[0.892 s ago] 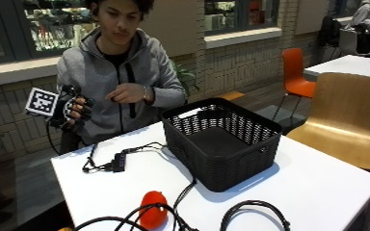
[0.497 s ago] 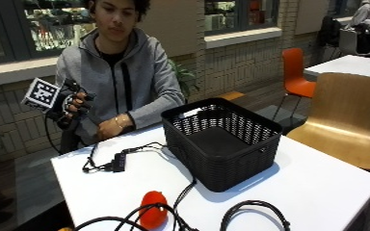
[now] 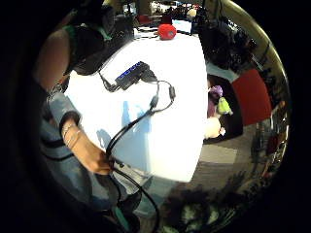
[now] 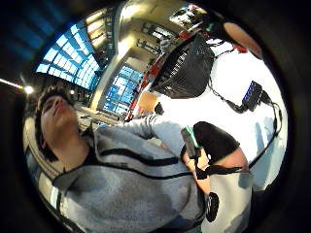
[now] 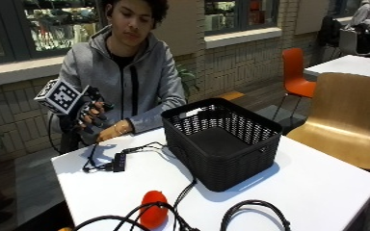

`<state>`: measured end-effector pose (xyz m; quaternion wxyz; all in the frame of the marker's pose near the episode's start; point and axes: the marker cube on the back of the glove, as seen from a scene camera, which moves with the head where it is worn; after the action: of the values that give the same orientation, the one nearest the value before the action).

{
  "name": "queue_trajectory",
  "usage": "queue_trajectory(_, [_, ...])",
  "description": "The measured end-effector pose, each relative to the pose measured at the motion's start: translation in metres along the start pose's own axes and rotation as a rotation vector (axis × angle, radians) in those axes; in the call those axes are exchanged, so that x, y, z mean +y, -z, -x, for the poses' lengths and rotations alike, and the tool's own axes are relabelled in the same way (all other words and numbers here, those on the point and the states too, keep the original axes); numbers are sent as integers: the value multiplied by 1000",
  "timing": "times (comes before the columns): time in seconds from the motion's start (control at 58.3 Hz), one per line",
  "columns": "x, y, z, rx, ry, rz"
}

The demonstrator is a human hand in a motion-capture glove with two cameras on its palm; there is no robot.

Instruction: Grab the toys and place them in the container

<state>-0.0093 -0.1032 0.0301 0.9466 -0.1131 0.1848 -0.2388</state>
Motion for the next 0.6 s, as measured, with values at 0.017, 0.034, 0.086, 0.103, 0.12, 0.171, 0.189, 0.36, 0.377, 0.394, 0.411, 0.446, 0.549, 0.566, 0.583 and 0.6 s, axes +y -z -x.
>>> queue_trajectory(0.017, [-9,-1,-3,3,1,3])
queue_trajectory(0.034, [-18,-3,-6,6,2,6])
queue_trajectory(0.086, [-48,-7,-17,14,-16,46])
queue_trajectory(0.103, [-57,-8,-21,18,-26,66])
queue_trajectory(0.12, [-66,-9,-24,22,-36,85])
queue_trajectory(0.171, [-97,-14,-37,49,-64,125])
queue_trajectory(0.189, [-109,-16,-43,63,-71,135])
queue_trajectory(0.36, [-209,-40,-96,187,-135,180])
queue_trajectory(0.377, [-218,-42,-101,194,-142,179])
queue_trajectory(0.394, [-225,-44,-105,200,-150,178])
queue_trajectory(0.411, [-232,-47,-110,207,-159,180])
queue_trajectory(0.446, [-245,-52,-119,224,-180,186])
queue_trajectory(0.549, [-273,-67,-144,314,-261,233])
queue_trajectory(0.566, [-277,-69,-148,331,-276,246])
queue_trajectory(0.583, [-281,-70,-151,347,-292,258])
queue_trajectory(0.6, [-284,-72,-155,361,-309,271])
